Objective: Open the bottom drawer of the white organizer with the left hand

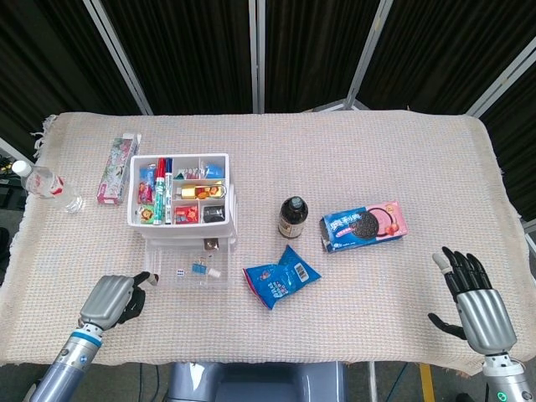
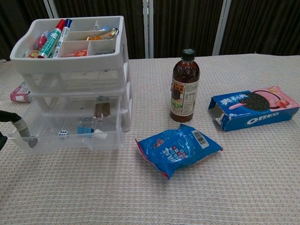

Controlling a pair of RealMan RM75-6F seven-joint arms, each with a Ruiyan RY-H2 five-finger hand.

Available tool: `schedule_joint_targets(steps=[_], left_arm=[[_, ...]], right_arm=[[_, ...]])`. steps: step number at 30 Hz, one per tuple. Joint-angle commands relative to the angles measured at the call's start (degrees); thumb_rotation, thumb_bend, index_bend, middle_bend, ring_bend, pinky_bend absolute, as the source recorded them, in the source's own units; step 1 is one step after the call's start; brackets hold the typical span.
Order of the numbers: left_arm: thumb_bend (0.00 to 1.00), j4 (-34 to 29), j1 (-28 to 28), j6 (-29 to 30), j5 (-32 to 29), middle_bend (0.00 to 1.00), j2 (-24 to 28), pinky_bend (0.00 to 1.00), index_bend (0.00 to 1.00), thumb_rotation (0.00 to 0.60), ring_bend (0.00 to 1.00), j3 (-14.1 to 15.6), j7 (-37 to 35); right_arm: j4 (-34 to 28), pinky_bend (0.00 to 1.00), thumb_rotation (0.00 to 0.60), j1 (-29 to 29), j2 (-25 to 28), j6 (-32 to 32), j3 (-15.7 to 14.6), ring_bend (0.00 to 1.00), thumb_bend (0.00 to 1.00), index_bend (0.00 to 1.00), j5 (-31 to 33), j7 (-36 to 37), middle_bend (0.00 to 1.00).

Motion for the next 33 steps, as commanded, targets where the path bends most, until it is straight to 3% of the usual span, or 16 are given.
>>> schedule_joint_targets(steps=[1, 9, 13, 21, 28, 33], left_arm=[[0.73, -0.4, 0.6, 0.5, 1.6, 0.85, 0.7, 0.64, 0.39, 0.6, 0.84, 0.9, -0.8], [0.73, -0.3, 1.2, 0.8, 3.5, 0.85, 1.3, 0.64, 0.38, 0.6, 0.84, 1.7, -1.9], [0.73, 0.2, 1.5, 1.6, 4.2, 0.85, 1.3, 0.64, 0.29, 0.6, 0.84, 1.5, -2.2], [0.53, 0.4, 1.9, 3.2, 4.4, 0.85, 2.1, 0.64, 0.2, 0.6, 0.84, 0.3, -2.1], [0.4, -1.4, 1.2, 4.1, 4.0, 0.85, 3.8, 0.64, 0.2, 0.6, 0.84, -1.8, -0.6], [0.29, -3.8, -0.8, 4.3, 4.1, 0.86, 5.1, 0.64, 0.28, 0.6, 0.84, -4.2, 5.0]], right_arm=[[0.0, 0.0, 0.6, 0.0, -0.1, -0.1, 0.0, 0.0, 0.02, 0.0, 0.0, -0.1, 0.0], [0.0, 0.0, 0.6, 0.0, -0.2, -0.2, 0.0, 0.0, 0.02, 0.0, 0.2, -0.3, 0.0], [0.0, 0.0, 0.6, 0.0, -0.2, -0.2, 0.0, 0.0, 0.02, 0.0, 0.1, -0.4, 0.0], [0.0, 0.0, 0.6, 0.0, -0.3, -0.3, 0.0, 0.0, 0.02, 0.0, 0.2, -0.6, 0.0], [0.0, 0.0, 0.6, 0.0, -0.3, -0.3, 0.0, 0.0, 0.02, 0.0, 0.2, -0.6, 0.0], [0.0, 0.0, 0.6, 0.0, -0.3, -0.3, 0.0, 0.0, 0.02, 0.0, 0.2, -0.6, 0.0]])
